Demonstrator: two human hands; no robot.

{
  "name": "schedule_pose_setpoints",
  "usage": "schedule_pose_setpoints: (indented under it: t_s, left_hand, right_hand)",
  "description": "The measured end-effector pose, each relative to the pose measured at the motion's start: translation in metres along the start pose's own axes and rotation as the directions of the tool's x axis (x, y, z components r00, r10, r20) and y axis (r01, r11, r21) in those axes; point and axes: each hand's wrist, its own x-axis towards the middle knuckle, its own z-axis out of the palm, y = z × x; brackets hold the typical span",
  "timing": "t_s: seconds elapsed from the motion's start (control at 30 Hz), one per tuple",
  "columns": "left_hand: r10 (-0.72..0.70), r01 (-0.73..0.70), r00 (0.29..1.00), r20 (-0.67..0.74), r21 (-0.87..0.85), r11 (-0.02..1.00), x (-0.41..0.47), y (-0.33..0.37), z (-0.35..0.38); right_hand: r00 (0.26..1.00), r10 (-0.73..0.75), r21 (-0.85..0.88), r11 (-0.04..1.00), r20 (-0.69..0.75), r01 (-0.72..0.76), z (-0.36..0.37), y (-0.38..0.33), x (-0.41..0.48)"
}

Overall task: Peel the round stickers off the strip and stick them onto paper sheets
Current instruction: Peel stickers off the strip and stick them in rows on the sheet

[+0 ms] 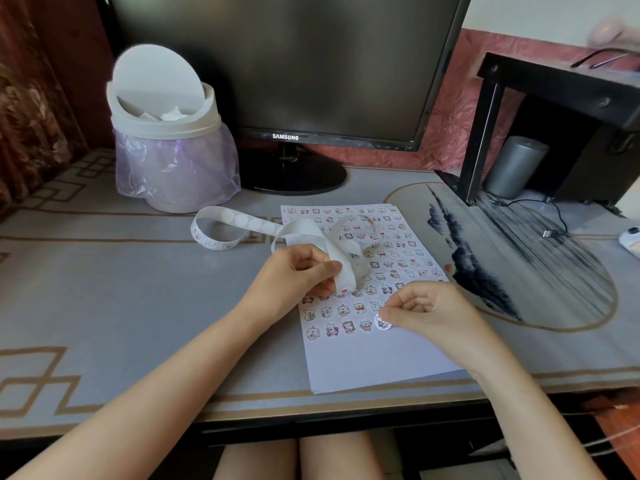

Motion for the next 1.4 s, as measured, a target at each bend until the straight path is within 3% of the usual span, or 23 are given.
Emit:
schedule_pose_setpoints:
  t_s: [0.6,1.07,1.23,1.4]
  left_hand:
    - [0.006,-0.006,1.000,0.004,0.005,1.000,-0.001,0.001,0.000]
    - [0.009,-0.009,1.000,0.010,0.006,1.000,0.000,-0.001,0.000]
    - [0.007,-0.007,1.000,0.015,-0.003,1.000,0.000,-0.001,0.000]
    - [0.007,-0.007,1.000,0.014,-0.001,1.000,0.000,0.000,0.000]
  right_hand:
    - [0.994,-0.069,-0.075,0.995,-0.085,0.062,0.008,0.009,0.001]
    - [0.990,-0.081,0.002,0.997,-0.116,0.081,0.006,0.015,0.005]
    - [0.988,-0.081,-0.068,0.995,-0.129,0.072,0.009,0.016,0.004]
    - [0.989,-0.071,0.007,0.997,-0.129,0.072,0.006,0.016,0.005]
